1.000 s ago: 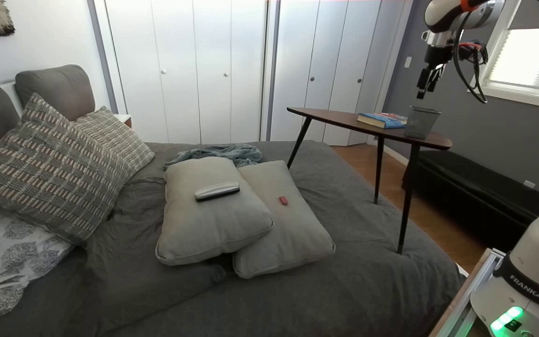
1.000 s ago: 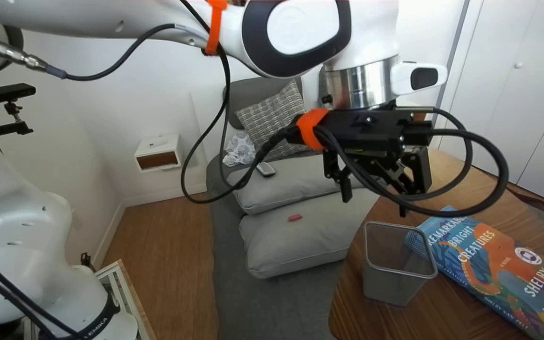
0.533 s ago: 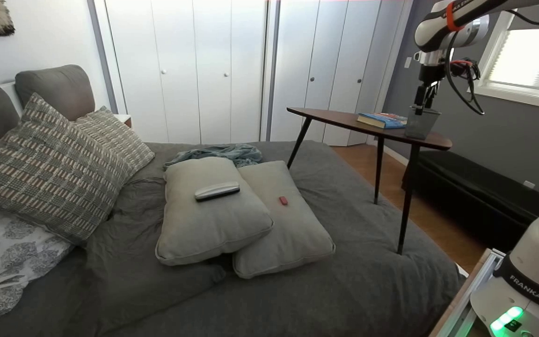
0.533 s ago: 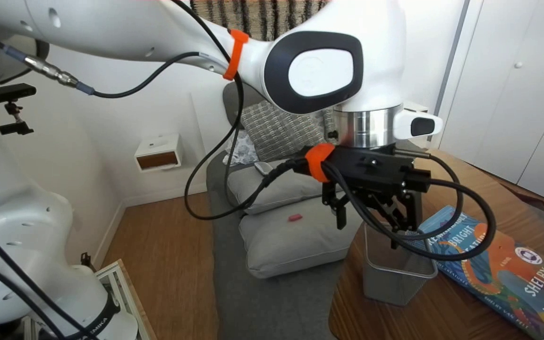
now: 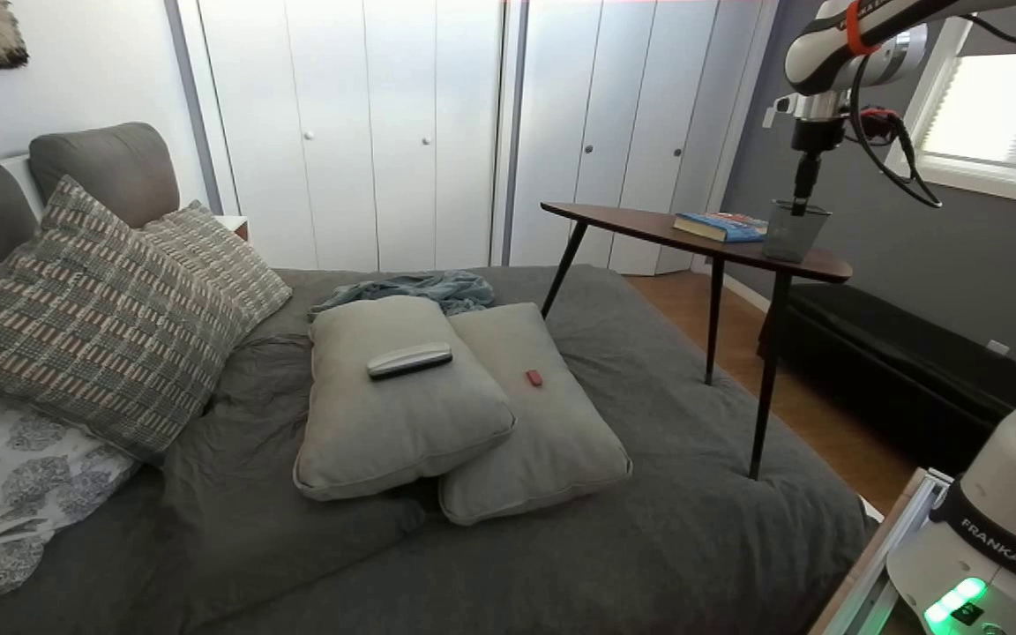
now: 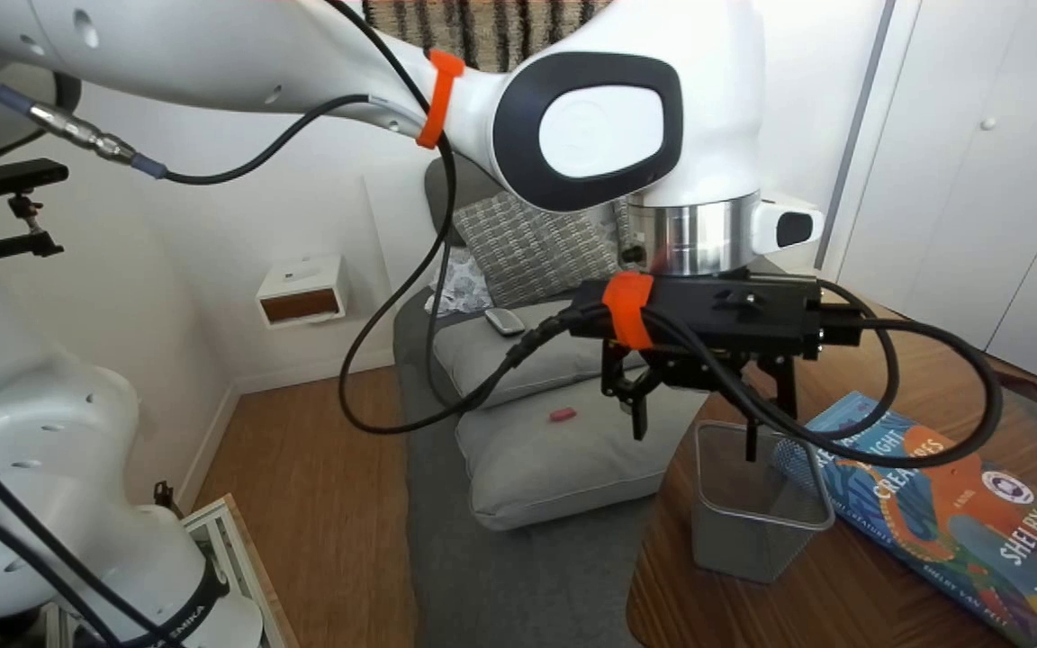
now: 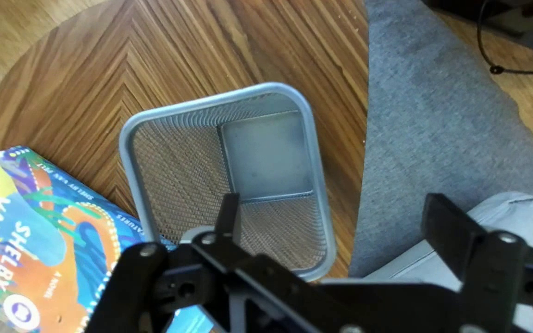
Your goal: Move the pen holder from the table to the pillow
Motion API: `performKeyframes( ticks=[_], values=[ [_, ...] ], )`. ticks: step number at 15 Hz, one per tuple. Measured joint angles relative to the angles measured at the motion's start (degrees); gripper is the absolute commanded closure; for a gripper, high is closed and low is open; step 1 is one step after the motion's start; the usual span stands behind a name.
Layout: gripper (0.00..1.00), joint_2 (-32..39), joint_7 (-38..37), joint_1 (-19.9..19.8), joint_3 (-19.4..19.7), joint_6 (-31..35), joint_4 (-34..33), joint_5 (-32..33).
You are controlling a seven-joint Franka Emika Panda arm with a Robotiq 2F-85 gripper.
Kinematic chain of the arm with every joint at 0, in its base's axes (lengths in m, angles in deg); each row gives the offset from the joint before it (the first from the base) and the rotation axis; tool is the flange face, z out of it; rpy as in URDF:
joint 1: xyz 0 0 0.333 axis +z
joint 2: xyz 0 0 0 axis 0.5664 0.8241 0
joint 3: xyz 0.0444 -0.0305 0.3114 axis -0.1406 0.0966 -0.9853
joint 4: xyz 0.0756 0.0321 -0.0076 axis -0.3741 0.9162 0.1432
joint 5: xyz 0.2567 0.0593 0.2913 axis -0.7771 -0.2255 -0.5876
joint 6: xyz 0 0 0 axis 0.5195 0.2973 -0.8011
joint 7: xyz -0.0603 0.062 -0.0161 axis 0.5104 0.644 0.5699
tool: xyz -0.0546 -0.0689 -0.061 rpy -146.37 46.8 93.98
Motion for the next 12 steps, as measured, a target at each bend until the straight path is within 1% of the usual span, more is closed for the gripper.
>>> performKeyframes(
  ticks=[3, 4, 5, 7, 10, 12],
  values=[
    [0.00, -1.1, 7.1, -0.2, 0.0, 0.1, 1.9, 0.4],
    [0.03, -1.3, 8.4, -0.2, 0.0, 0.2, 2.5, 0.4],
    [0.26, -1.3, 8.8, -0.2, 0.0, 0.7, 3.1, 0.4],
    [0.30, -1.1, 8.8, -0.2, -0.1, 2.5, 4.2, 0.2],
    [0.54, -1.0, 7.5, -0.2, -0.1, 5.7, 5.0, 0.1],
    [0.67, -1.2, 6.0, -0.2, -0.1, 7.0, 5.0, 0.1]
  ],
)
